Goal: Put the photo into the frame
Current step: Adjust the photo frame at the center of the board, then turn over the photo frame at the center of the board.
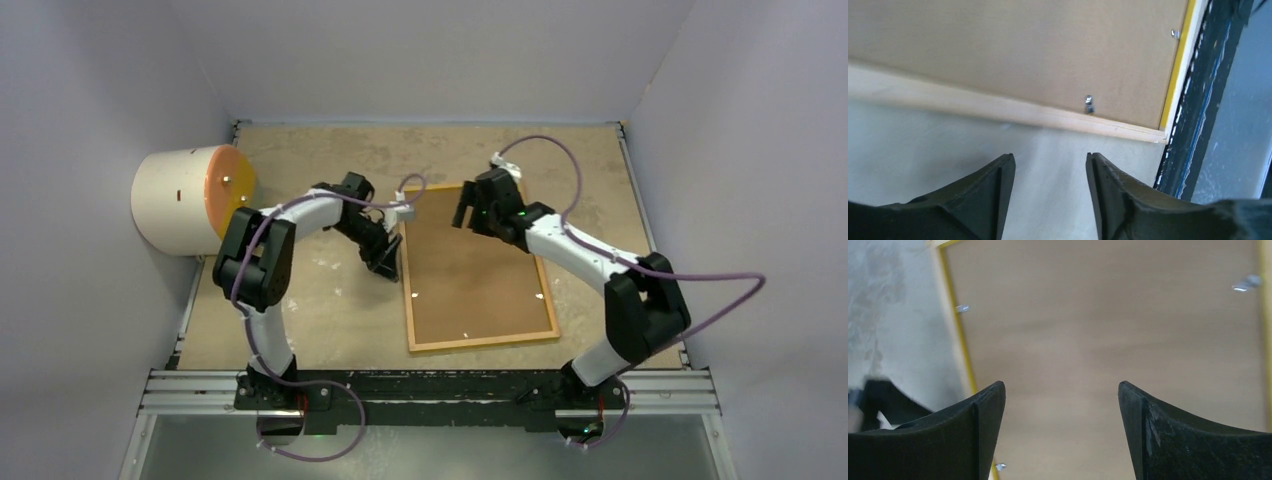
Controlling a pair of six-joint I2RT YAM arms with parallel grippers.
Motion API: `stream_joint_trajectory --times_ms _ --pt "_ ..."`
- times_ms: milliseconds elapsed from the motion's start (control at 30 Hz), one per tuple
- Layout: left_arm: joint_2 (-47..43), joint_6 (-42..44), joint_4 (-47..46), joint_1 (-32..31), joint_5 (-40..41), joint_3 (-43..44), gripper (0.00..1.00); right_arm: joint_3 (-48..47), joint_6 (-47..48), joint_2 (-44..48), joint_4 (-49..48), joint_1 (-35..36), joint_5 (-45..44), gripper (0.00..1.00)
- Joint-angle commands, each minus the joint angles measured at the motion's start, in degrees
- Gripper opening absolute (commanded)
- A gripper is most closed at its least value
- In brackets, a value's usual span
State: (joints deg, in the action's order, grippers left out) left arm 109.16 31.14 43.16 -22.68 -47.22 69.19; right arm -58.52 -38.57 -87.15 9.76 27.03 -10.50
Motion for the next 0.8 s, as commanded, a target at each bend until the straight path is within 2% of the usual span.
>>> stream_joint_trajectory --times_ms 0,67,167,267,433,567,767 --pt "-6.6 3.3 6.0 11.9 -1.8 7.4 0.64 -9.7 -0.6 -6.8 6.3 10.6 -10.0 0.83" --pt "-9.5 2.7 6.5 15.6 5.2 8.8 0.67 -14.3 -0.9 -11.1 8.7 15.0 -12.6 0.8" --pt "-13.9 0.6 5.9 16.8 18.4 8.2 0.71 -23.7 -1.3 -19.2 12.9 20.7 -15.9 0.73" --pt "-17.9 0.0 4.8 17.4 25.3 5.6 0.72 -33.6 -1.3 -27.5 19.4 24.7 -18.8 0.69" --pt "-23.6 -0.5 3.7 17.5 28.8 2.7 0.75 -43.1 -2.2 -36.3 26.9 28.8 -23.8 0.61" --pt "-25.6 -0.6 4.2 17.5 30.1 2.7 0.78 -43.8 -2.6 -38.2 27.4 30.0 -26.5 0.48" --pt "-27.2 -0.7 4.2 17.5 31.7 2.0 0.78 -44.6 -3.0 -39.8 29.3 31.2 -30.6 0.45"
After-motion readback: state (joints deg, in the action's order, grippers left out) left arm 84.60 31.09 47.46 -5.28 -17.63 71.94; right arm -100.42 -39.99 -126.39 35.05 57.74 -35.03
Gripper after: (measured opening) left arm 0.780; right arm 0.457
